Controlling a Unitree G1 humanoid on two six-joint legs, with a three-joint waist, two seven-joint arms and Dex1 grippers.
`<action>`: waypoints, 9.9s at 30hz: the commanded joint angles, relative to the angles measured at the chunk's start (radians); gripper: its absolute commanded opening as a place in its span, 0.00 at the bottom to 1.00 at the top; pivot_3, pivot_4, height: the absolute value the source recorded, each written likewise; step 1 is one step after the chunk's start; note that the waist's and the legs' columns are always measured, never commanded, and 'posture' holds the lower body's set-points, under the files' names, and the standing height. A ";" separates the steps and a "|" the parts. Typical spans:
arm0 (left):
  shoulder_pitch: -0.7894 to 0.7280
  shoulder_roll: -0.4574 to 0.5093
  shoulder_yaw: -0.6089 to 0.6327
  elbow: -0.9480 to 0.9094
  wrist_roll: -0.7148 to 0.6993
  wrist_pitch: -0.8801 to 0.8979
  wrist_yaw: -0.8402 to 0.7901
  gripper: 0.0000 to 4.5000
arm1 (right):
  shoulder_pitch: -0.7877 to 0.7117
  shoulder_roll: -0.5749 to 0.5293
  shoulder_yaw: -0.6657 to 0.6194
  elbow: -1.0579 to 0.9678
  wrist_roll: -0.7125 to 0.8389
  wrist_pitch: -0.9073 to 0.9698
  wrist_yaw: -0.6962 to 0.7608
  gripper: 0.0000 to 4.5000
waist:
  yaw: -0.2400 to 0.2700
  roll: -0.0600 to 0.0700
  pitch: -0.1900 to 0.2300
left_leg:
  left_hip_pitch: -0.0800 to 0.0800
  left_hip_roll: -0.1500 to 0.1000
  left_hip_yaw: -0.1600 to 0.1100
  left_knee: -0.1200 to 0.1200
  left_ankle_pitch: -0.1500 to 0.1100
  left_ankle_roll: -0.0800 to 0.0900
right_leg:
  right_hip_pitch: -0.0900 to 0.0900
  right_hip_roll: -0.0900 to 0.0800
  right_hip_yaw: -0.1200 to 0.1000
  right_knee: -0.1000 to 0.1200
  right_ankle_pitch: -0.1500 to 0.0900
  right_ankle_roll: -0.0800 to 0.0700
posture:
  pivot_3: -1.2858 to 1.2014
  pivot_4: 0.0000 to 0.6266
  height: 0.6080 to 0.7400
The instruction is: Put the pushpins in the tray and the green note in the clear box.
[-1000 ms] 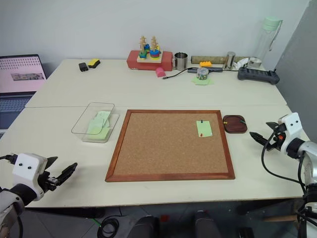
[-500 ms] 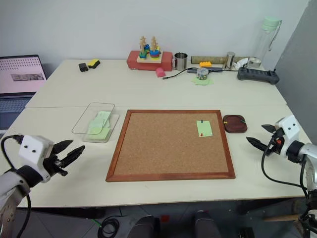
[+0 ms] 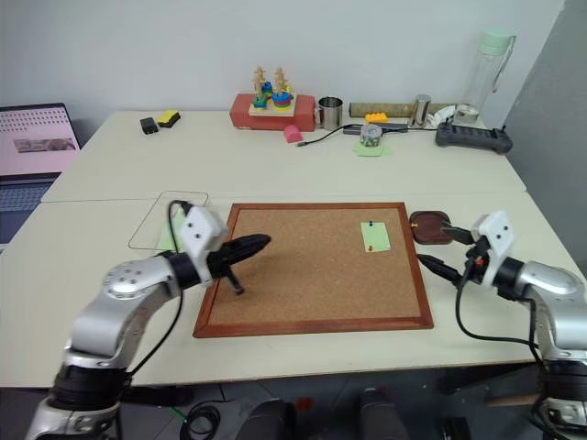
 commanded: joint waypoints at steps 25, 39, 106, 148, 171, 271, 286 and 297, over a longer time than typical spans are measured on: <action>-0.043 -0.197 -0.171 0.340 0.135 -0.129 -0.058 0.00 | -0.544 0.259 0.214 0.715 -0.250 -0.219 -0.121 1.00 | 0.000 0.001 0.000 | -0.003 0.000 0.000 0.000 0.000 0.000 | -0.003 0.000 0.000 0.000 0.004 -0.004 | 0.52 0.24 1.00; -0.015 -0.197 -0.173 0.299 0.150 -0.107 -0.047 0.00 | -0.624 0.314 0.203 0.948 -0.303 -0.370 -0.135 0.59 | -0.001 0.001 -0.001 | -0.003 0.000 0.000 0.000 0.000 0.000 | -0.003 0.000 0.001 0.000 0.004 -0.004 | 0.52 0.24 1.00; -0.025 -0.208 -0.179 0.368 0.189 -0.118 -0.039 0.00 | -0.427 0.060 0.041 0.511 -0.224 0.044 -0.215 0.61 | 0.000 0.005 -0.003 | 0.003 -0.001 0.001 0.000 0.000 0.000 | 0.002 0.000 0.002 0.000 0.001 0.001 | 0.52 0.24 1.00; -0.018 -0.179 -0.179 0.345 0.193 -0.111 -0.047 0.00 | -0.266 0.128 0.222 0.355 -0.234 -0.182 0.011 0.01 | 0.000 0.005 -0.003 | 0.004 0.000 0.000 0.000 0.000 0.000 | 0.003 0.000 0.001 -0.001 0.001 0.001 | 0.52 0.24 1.00; -0.015 -0.186 -0.191 0.353 0.197 -0.116 -0.043 0.00 | -0.364 0.073 0.084 0.392 -0.200 -0.014 -0.192 0.01 | 0.001 0.005 -0.003 | 0.004 0.000 0.000 0.000 0.000 0.000 | 0.003 0.000 0.001 -0.001 0.001 0.001 | 0.52 0.24 1.00; -0.143 -0.554 0.292 0.181 -0.566 0.466 0.271 0.89 | -0.242 0.116 0.322 0.030 -0.295 -0.421 0.076 0.00 | 0.001 0.001 -0.001 | -0.005 -0.001 -0.002 0.000 0.000 0.000 | -0.004 0.001 -0.001 -0.002 0.001 0.001 | 0.52 0.24 1.00; -0.174 -0.555 0.238 0.236 -0.552 0.446 0.255 0.71 | -0.225 0.110 0.353 -0.025 -0.299 -0.449 0.079 0.00 | 0.002 0.001 -0.001 | -0.005 -0.001 -0.002 0.000 0.000 0.000 | -0.004 0.001 0.000 -0.002 0.001 0.001 | 0.52 0.24 1.00; -0.155 -0.547 0.217 0.216 -0.543 0.410 0.230 0.30 | -0.220 0.113 0.361 -0.036 -0.297 -0.450 0.078 0.00 | 0.002 0.001 -0.001 | -0.005 -0.001 -0.002 0.000 0.000 0.000 | -0.004 0.001 0.000 -0.002 0.001 0.001 | 0.52 0.24 1.00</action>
